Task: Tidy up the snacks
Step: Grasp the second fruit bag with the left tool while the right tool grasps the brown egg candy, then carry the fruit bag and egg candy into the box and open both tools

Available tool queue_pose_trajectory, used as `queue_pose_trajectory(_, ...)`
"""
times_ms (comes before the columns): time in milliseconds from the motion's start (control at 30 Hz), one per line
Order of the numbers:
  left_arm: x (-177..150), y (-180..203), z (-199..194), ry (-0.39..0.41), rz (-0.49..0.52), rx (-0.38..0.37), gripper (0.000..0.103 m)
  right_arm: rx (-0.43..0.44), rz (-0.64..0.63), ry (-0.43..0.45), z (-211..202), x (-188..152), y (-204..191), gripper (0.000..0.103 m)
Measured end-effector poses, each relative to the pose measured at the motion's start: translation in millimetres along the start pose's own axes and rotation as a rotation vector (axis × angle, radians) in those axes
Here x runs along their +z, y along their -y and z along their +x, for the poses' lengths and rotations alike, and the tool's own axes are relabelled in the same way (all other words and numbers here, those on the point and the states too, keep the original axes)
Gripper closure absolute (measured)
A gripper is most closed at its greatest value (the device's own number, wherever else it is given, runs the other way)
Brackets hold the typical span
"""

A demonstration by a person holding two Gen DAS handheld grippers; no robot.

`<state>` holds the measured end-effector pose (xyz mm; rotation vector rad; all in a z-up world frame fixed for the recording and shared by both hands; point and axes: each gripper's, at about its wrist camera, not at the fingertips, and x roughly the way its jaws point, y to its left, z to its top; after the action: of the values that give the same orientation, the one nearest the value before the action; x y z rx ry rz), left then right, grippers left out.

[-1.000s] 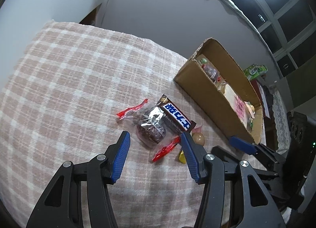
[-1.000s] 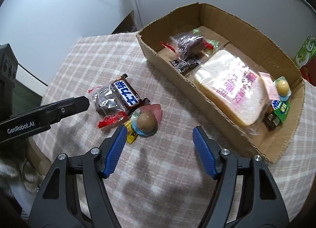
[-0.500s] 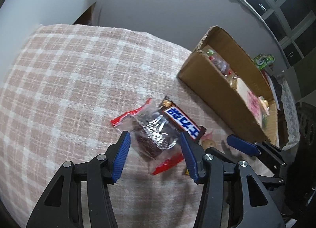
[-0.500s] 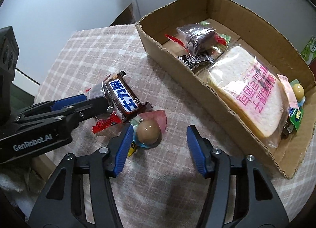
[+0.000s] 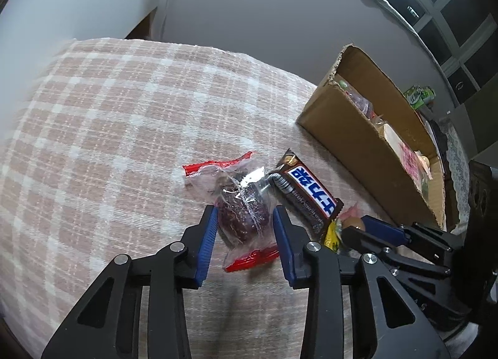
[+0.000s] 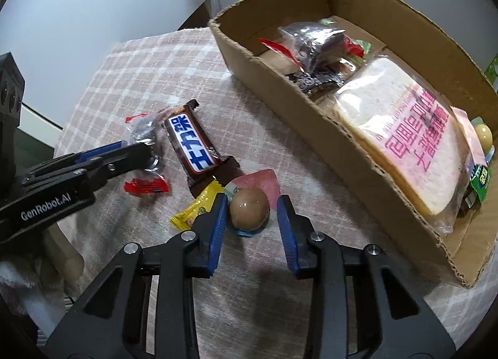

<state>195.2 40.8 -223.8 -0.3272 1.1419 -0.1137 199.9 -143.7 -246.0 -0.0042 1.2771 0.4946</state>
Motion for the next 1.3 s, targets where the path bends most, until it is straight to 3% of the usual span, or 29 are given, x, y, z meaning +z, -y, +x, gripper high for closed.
queue_pose_trajectory(200,-5.5,-5.9,-4.7,0.004,0.001,0.001,0.071,-0.028,-0.042,-0.006,-2.3,-2.3,-5.8,0.076)
queue_pose_trajectory(500,-5.7,-5.9,-7.4,0.007,0.001,0.005,0.072,-0.048,-0.101,-0.006,-1.8,-0.9,-9.7,0.076)
queue_pose_trajectory(900,-4.7,-0.3,-23.6,0.033,-0.001,-0.014,0.072,-0.030,-0.085,0.029,-19.7,-5.7,-12.5,0.077)
queue_pose_trajectory(1300,14.1,39.9,-50.8,0.101,0.093,-0.049,0.072,0.007,-0.042,0.085,-68.1,-12.9,9.7,0.077)
